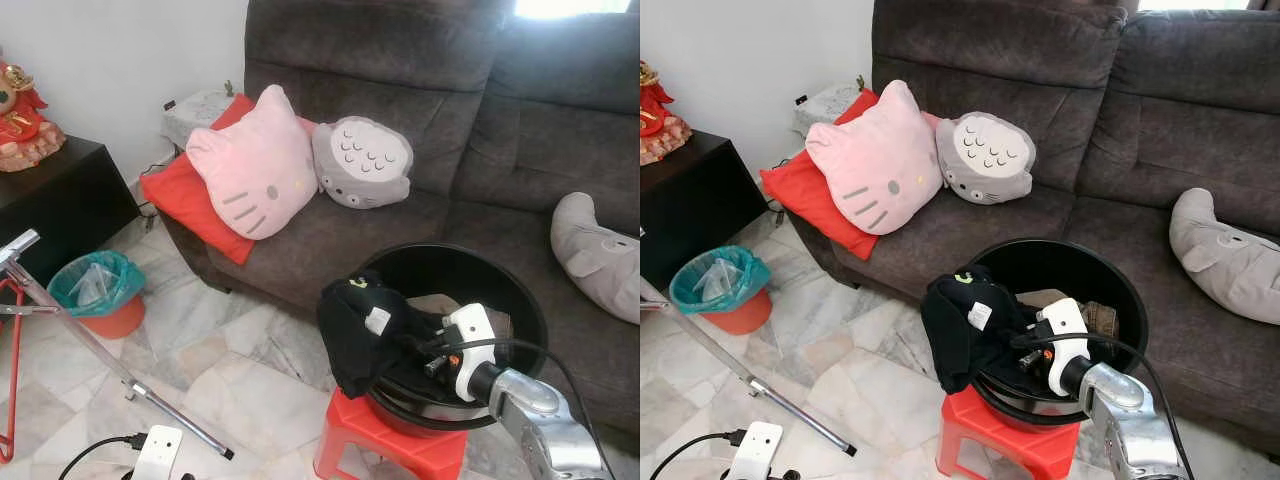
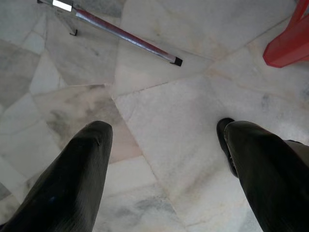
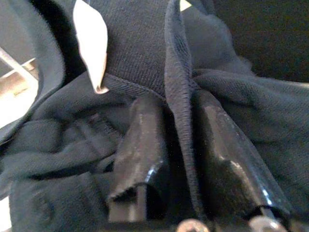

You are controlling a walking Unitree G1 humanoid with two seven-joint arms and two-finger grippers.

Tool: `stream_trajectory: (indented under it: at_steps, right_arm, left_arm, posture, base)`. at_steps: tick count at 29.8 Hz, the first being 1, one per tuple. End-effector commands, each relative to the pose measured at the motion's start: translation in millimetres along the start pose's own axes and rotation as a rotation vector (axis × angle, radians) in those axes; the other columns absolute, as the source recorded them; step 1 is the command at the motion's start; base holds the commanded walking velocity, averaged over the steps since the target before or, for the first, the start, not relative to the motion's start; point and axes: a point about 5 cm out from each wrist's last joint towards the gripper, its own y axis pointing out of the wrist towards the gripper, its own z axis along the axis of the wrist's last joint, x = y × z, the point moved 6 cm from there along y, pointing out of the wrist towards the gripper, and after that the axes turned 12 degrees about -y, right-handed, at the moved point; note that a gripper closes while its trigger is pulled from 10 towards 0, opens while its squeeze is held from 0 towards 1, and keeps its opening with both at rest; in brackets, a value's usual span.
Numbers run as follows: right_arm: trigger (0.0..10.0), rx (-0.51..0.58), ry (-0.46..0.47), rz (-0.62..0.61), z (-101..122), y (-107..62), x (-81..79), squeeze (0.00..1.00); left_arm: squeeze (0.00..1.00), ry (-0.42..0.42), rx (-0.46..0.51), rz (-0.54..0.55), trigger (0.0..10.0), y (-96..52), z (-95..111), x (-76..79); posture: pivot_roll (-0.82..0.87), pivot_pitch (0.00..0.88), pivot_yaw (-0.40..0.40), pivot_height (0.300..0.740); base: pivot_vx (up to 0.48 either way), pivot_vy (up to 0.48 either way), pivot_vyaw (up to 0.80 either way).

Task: Hang hanger

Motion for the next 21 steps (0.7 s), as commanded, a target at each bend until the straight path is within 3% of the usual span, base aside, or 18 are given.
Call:
stream_trajectory:
  at_steps: [1, 3, 5, 6, 8, 11, 14, 16, 18, 21]
  right_arm:
    - [0.0, 0.022, -0.034, -0.071, 12, 1.6, 15.2, 0.0]
    - [0.0, 0.022, -0.034, -0.071, 12, 1.6, 15.2, 0.0]
    - [0.0, 0.046, -0.072, -0.155, 25, 0.9, 32.1, 0.0]
    - [0.0, 0.046, -0.072, -0.155, 25, 0.9, 32.1, 0.0]
    - [0.0, 0.124, -0.13, -0.258, 56, -2.1, 51.0, 0.0]
    - [0.0, 0.275, -0.21, -0.356, 110, -8.4, 64.2, 0.0]
    - [0.0, 0.307, -0.25, -0.374, 123, -10.0, 65.1, 0.0]
    - [0.0, 0.377, -0.298, -0.382, 151, -11.2, 61.9, 0.0]
    - [0.0, 0.394, -0.307, -0.383, 159, -11.4, 60.7, 0.0]
    - [0.0, 0.431, -0.405, -0.362, 183, -8.1, 51.0, 0.0]
  left_arm:
    - [0.0, -0.003, 0.01, -0.001, 10.0, 0.3, 3, -0.2]
    - [0.0, -0.003, 0.01, -0.001, 10.0, 0.3, 3, -0.2]
    - [0.0, -0.002, 0.009, 0.002, 10.0, 0.2, 3, -0.8]
    - [0.0, -0.002, 0.009, 0.002, 10.0, 0.2, 3, -0.8]
    - [0.0, -0.002, 0.008, 0.004, 10.0, 0.1, 2, -1.5]
    - [0.0, -0.002, -0.001, 0.01, 10.0, -0.6, -1, -4.4]
    - [0.0, -0.002, -0.009, 0.013, 10.0, -1.4, -4, -6.6]
    - [0.0, -0.006, -0.027, 0.022, 10.0, -3.0, -11, -11.3]
    - [0.0, -0.007, -0.03, 0.023, 10.0, -3.2, -12, -12.0]
    - [0.0, -0.01, -0.034, 0.022, 10.0, -3.2, -13, -10.8]
  posture:
    - [-0.09, 0.0, 0.082, 0.74]
    - [-0.09, 0.0, 0.082, 0.74]
    - [-0.09, 0.0, 0.083, 0.74]
    - [-0.09, 0.0, 0.083, 0.74]
    - [-0.09, 0.0, 0.084, 0.74]
    - [-0.09, 0.0, 0.085, 0.74]
    - [-0.09, 0.0, 0.085, 0.74]
    - [-0.09, 0.0, 0.086, 0.74]
    - [-0.09, 0.0, 0.086, 0.74]
    - [-0.09, 0.0, 0.087, 0.74]
  base:
    - [0.0, 0.0, 0.0]
    - [0.0, 0.0, 0.0]
    - [0.0, 0.0, 0.0]
    - [0.0, 0.0, 0.0]
    - [0.0, 0.0, 0.0]
    - [0.0, 0.0, 0.0]
    - [0.0, 0.0, 0.0]
    - [0.0, 0.0, 0.0]
    - [0.0, 0.0, 0.0]
    - [0.0, 0.0, 0.0]
